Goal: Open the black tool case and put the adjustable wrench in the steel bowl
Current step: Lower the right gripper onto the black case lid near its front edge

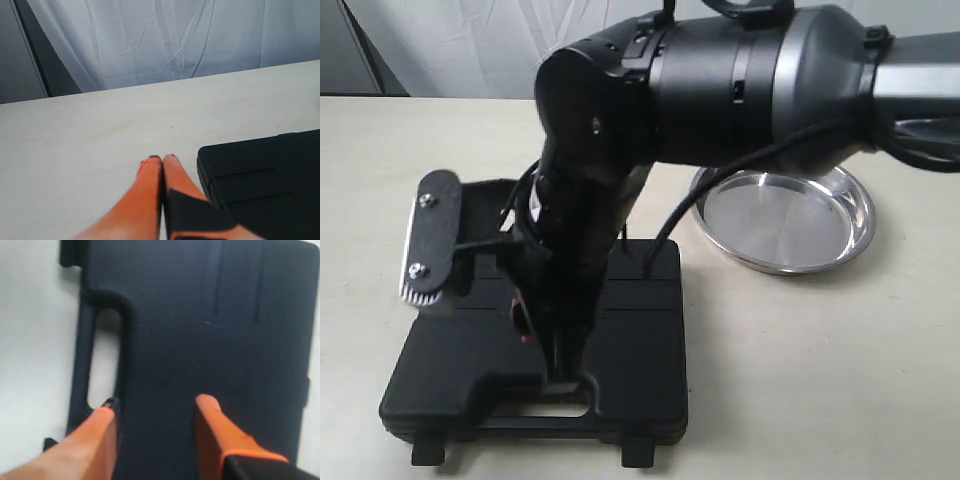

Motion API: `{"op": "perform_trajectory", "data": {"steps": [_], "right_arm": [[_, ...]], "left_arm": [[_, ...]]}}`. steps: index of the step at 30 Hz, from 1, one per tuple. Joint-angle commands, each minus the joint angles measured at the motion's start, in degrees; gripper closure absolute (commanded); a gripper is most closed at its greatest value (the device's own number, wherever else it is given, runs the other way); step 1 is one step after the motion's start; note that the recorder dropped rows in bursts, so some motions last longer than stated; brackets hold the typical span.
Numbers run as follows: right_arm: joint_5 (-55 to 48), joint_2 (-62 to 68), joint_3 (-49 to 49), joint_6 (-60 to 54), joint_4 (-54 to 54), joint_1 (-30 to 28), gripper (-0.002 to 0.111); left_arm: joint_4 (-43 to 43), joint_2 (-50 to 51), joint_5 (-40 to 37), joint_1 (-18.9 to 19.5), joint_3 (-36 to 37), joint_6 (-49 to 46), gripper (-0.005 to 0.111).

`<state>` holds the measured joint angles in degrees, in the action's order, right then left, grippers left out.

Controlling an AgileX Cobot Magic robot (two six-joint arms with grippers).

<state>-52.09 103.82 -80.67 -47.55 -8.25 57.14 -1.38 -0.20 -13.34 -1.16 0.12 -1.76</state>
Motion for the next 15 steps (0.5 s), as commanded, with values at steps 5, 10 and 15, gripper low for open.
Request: {"op": "perform_trajectory", "data": {"steps": [5, 10, 15], "right_arm": [[-1.1, 0.7, -0.1, -1.7, -2.6, 4.1, 0.064], [-1.5, 4.5, -0.1, -1.7, -2.9, 4.1, 0.064], [-1.6, 7.1, -0.1, -1.7, -4.5, 4.1, 0.064]], "left_arm": [[0.0, 0.2, 0.0, -0.1, -0.1, 0.0, 0.106], [0.0, 0.2, 0.0, -0.1, -0.1, 0.0, 0.106], [0.0, 0.2, 0.0, -0.1, -0.1, 0.0, 0.106]]}}
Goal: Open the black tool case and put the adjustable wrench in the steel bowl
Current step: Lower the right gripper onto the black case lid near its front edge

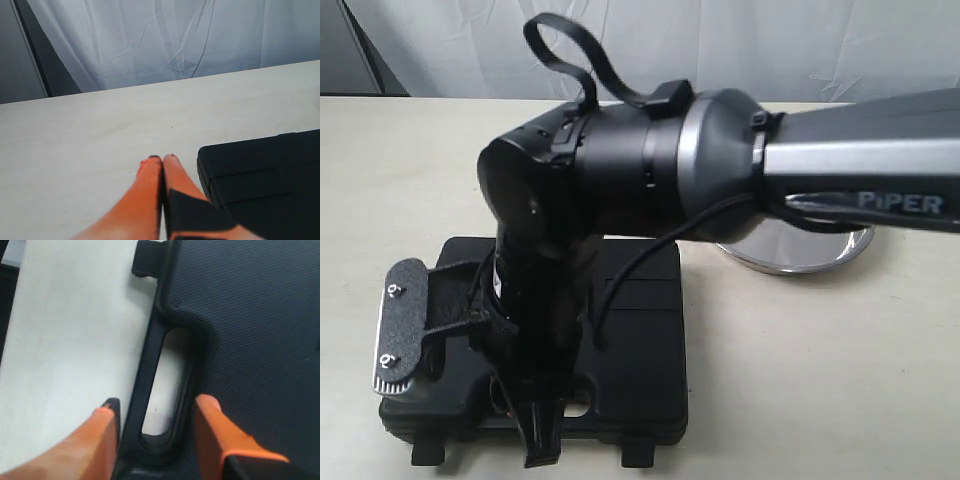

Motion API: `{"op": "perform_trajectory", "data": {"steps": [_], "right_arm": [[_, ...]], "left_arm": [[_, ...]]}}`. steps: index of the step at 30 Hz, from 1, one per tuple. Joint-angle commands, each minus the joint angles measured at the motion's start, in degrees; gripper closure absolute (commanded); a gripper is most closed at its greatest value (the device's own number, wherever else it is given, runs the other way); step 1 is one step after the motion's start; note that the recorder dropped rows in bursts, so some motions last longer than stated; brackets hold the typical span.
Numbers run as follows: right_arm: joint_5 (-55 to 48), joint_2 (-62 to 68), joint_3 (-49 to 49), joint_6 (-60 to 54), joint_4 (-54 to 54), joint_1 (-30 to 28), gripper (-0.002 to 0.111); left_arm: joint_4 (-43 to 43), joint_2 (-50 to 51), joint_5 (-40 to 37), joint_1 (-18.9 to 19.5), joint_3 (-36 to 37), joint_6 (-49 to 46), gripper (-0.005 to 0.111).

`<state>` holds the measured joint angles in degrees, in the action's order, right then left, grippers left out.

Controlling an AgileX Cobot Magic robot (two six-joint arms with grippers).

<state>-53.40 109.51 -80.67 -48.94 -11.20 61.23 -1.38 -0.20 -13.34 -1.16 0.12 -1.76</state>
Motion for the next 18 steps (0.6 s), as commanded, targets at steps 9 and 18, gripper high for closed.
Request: {"op": "perform_trajectory", "data": {"steps": [9, 18], "right_arm": [[-0.4, 4.1, -0.1, -0.2, -3.7, 0.0, 0.064], [1.6, 7.4, -0.1, -0.2, -3.7, 0.0, 0.064]], "left_arm": [[0.0, 0.2, 0.0, -0.1, -0.1, 0.0, 0.106], [-0.3, 0.2, 0.0, -0.1, -0.1, 0.0, 0.106]]}}
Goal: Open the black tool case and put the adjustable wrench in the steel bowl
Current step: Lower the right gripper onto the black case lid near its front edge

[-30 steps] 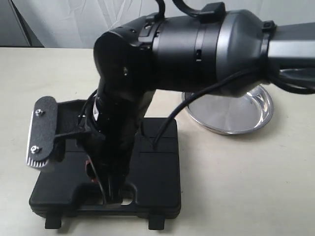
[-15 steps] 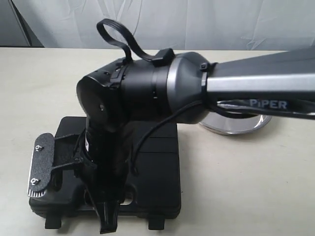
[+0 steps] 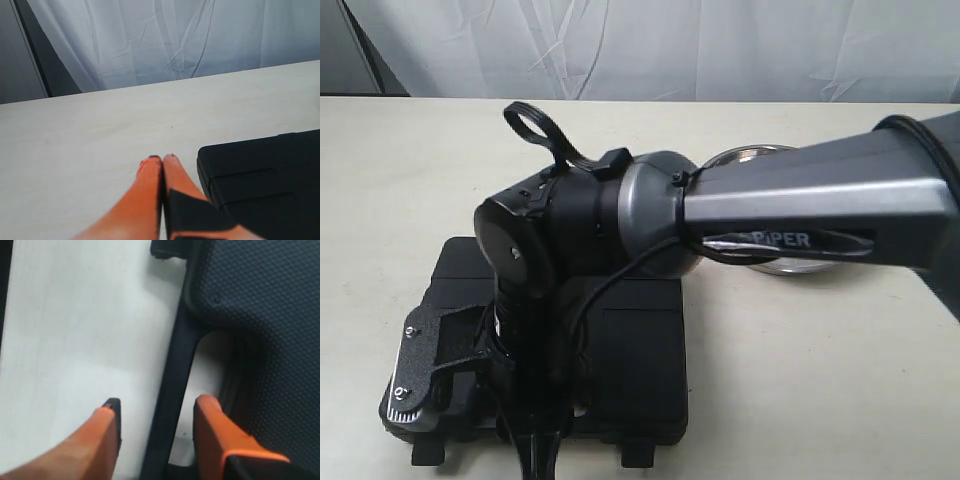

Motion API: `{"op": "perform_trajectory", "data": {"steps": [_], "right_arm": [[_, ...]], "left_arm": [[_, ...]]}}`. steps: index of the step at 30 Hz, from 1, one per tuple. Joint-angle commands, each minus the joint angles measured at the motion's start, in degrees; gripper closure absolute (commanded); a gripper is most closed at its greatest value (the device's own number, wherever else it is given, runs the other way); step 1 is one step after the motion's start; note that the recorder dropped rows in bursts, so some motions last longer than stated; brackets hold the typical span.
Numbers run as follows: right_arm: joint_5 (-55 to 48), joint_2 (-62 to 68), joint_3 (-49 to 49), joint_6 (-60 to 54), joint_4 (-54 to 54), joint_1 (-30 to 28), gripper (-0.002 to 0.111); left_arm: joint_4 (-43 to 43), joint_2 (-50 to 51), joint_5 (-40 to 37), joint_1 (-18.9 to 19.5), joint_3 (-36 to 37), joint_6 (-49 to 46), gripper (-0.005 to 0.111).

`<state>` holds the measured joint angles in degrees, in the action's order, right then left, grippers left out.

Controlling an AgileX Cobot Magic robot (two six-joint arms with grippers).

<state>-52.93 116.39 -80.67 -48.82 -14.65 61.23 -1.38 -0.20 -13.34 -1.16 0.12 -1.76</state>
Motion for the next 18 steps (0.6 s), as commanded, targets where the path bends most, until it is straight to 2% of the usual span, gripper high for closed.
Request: {"op": "perform_trajectory", "data": {"steps": [1, 18], "right_arm": [[1.4, 1.1, -0.1, -0.3, -0.1, 0.0, 0.064], [0.8, 2.5, -0.2, -0.2, 0.7, 0.0, 0.066]], "left_arm": [[-0.3, 0.2, 0.0, -0.1, -0.1, 0.0, 0.106], [-0.3, 0.2, 0.0, -0.1, -0.1, 0.0, 0.106]]}}
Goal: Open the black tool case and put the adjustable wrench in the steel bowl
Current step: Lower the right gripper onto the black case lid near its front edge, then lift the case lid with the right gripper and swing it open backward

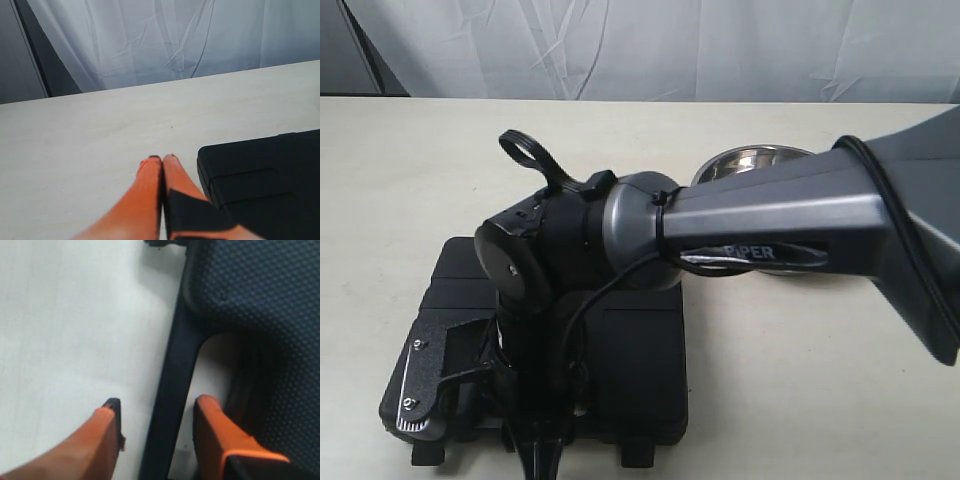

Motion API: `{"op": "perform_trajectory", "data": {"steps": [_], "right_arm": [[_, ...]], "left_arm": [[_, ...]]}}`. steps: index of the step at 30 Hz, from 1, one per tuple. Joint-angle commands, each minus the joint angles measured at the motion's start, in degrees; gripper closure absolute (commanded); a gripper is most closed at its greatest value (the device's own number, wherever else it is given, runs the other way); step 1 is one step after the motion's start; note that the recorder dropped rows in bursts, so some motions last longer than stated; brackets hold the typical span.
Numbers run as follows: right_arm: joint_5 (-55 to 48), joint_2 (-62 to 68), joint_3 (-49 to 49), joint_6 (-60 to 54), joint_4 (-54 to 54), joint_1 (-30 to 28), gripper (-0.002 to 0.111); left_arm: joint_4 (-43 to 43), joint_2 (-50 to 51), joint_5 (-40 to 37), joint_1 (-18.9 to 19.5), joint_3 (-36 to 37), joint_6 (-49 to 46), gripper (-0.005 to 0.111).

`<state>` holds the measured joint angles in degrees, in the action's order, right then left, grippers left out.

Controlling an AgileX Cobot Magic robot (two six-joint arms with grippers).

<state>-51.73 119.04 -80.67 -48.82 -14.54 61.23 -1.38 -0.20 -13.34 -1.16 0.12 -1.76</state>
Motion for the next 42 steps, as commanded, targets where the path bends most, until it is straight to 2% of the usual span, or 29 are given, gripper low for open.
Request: {"op": "perform_trajectory", "data": {"steps": [1, 5, 10, 30, 42], "right_arm": [[-0.4, -0.1, -0.2, -0.2, 0.8, 0.0, 0.069], [-0.4, -0.1, -0.2, -0.2, 1.2, 0.0, 0.089], [-0.4, -0.1, -0.2, -0.2, 1.2, 0.0, 0.109], [-0.4, -7.6, -0.2, -0.1, 1.4, 0.0, 0.109], [0.7, -12.3, -0.3, 8.8, 14.9, 0.0, 0.109]], "left_arm": [[-0.3, 0.2, 0.0, -0.1, -0.1, 0.0, 0.106], [-0.3, 0.2, 0.0, -0.1, -0.1, 0.0, 0.106], [-0.3, 0.2, 0.0, -0.1, -0.1, 0.0, 0.106], [-0.3, 0.2, 0.0, -0.1, -0.1, 0.0, 0.106], [-0.3, 0.2, 0.0, -0.1, -0.1, 0.0, 0.106]]}}
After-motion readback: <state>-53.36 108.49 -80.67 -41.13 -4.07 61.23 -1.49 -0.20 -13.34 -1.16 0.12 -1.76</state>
